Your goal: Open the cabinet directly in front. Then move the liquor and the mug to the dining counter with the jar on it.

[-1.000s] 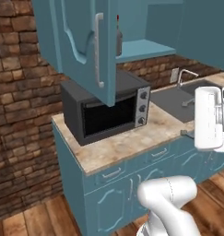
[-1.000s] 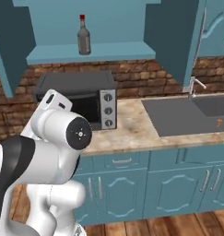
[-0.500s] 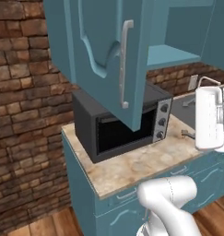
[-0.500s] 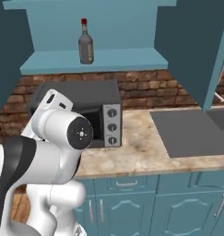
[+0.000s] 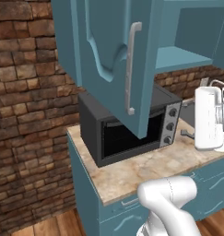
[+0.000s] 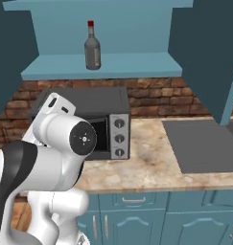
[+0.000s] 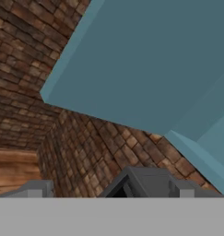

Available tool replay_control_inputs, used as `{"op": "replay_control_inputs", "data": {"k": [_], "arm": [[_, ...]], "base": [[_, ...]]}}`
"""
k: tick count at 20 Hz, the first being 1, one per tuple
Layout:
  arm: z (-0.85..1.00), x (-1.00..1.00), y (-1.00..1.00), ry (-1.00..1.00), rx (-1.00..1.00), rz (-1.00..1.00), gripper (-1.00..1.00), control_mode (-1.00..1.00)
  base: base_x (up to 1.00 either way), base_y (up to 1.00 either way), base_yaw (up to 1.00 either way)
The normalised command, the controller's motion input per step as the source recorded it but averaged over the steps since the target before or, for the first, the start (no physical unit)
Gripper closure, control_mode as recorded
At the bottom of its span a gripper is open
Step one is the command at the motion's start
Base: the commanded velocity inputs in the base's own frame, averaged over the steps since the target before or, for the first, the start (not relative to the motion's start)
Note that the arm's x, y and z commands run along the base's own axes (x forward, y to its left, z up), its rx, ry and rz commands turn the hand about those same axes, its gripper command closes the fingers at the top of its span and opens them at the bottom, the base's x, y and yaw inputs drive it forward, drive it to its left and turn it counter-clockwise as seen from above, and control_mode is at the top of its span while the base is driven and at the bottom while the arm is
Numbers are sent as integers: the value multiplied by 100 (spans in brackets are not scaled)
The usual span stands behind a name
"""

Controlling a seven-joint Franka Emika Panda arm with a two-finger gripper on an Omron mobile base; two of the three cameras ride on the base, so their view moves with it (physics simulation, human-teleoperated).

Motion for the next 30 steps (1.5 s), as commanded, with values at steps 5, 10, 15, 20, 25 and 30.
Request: {"op": "replay_control_inputs", "data": {"k": [5,10,15,20,25,30], "arm": [[0,0,0,0,0,0,-100,100],[0,0,0,0,0,0,-100,100],[0,0,0,0,0,0,-100,100],[0,0,0,0,0,0,-100,100],[0,0,0,0,0,0,-100,100],[0,0,0,0,0,-1,-100,-100]], "base": [[82,0,22],[73,0,22],[36,0,14],[0,0,2],[0,0,1],[0,0,0]]}}
